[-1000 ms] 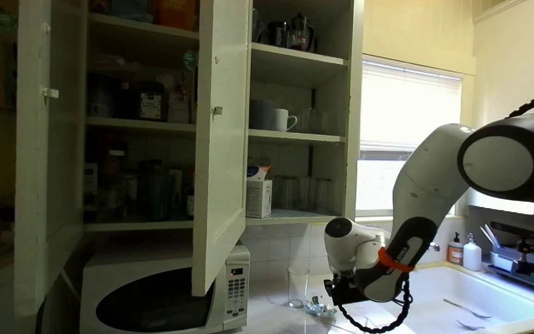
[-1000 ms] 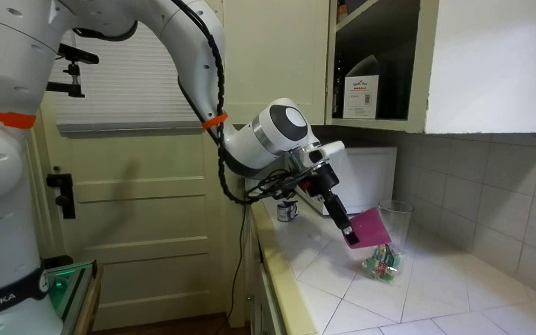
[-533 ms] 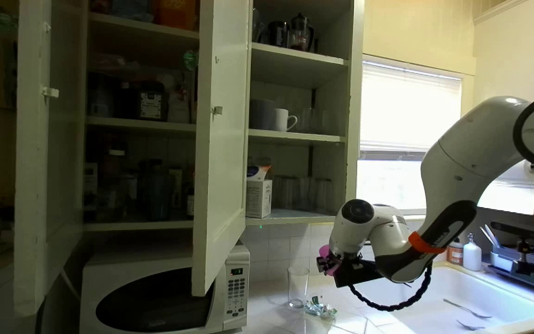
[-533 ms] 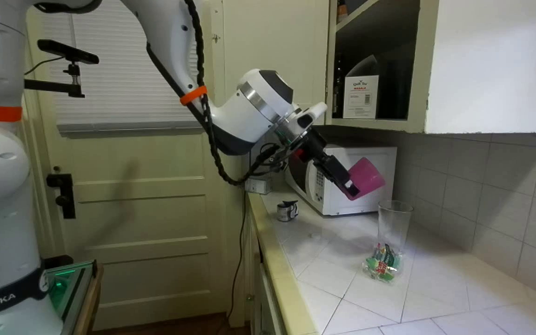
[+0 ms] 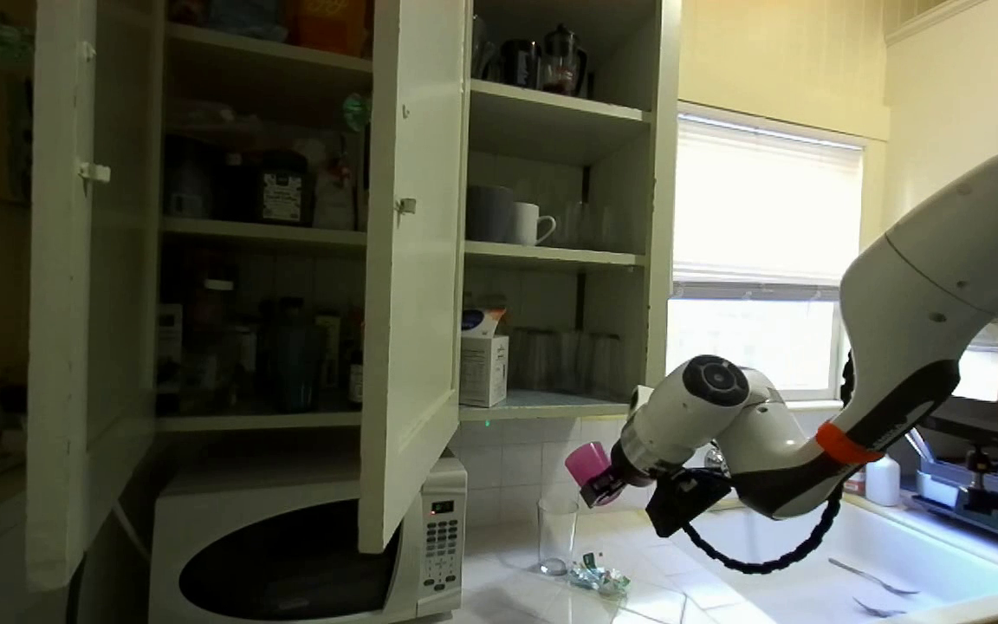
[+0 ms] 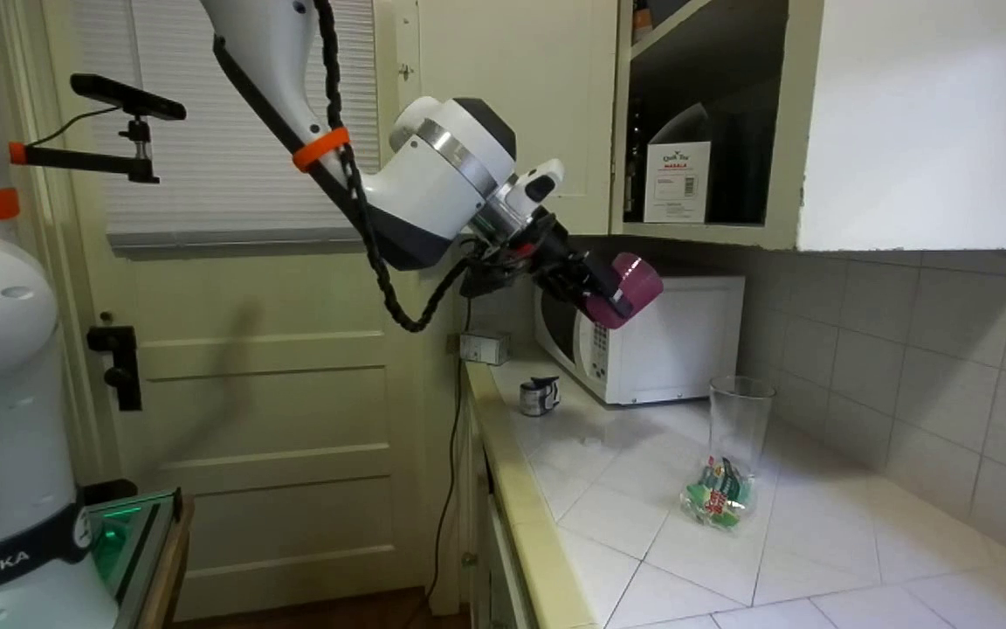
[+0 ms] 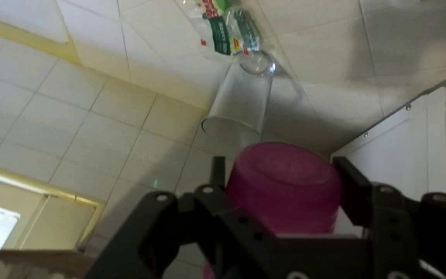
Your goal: Put the red cup in the cupboard
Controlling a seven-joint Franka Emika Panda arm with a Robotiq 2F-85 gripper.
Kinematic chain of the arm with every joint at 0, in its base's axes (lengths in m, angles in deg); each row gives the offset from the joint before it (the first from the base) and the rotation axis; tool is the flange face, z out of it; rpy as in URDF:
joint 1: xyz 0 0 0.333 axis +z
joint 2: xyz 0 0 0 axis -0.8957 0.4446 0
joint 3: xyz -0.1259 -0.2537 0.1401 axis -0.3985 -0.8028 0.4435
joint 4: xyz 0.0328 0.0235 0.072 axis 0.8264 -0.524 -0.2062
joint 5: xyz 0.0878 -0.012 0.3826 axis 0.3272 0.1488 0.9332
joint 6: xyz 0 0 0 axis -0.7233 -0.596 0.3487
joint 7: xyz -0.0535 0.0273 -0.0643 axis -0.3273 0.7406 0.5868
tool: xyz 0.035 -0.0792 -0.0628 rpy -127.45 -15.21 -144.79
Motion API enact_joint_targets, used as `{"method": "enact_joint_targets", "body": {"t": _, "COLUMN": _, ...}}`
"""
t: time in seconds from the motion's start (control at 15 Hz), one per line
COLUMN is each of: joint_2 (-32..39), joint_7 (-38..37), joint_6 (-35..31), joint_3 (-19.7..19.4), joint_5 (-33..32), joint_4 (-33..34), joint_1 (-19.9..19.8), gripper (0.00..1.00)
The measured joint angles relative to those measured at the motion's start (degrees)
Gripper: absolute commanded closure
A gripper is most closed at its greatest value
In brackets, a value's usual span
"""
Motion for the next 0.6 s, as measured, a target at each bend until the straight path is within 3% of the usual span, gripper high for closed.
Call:
{"method": "enact_joint_targets", "body": {"t": 0.2, "joint_2": -7.3, "joint_7": -5.1, "joint_6": 0.0, "joint_3": 0.7, "joint_5": -13.3, "joint_4": 0.4, "joint_1": -0.3, "gripper": 0.56}}
{"method": "enact_joint_targets", "body": {"t": 0.4, "joint_2": -15.6, "joint_7": -15.8, "joint_6": 1.1, "joint_3": 1.6, "joint_5": -26.0, "joint_4": 0.2, "joint_1": 0.0, "gripper": 0.56}}
{"method": "enact_joint_targets", "body": {"t": 0.6, "joint_2": -20.0, "joint_7": -26.3, "joint_6": 5.7, "joint_3": 1.4, "joint_5": -30.0, "joint_4": -1.3, "joint_1": 0.9, "gripper": 0.56}}
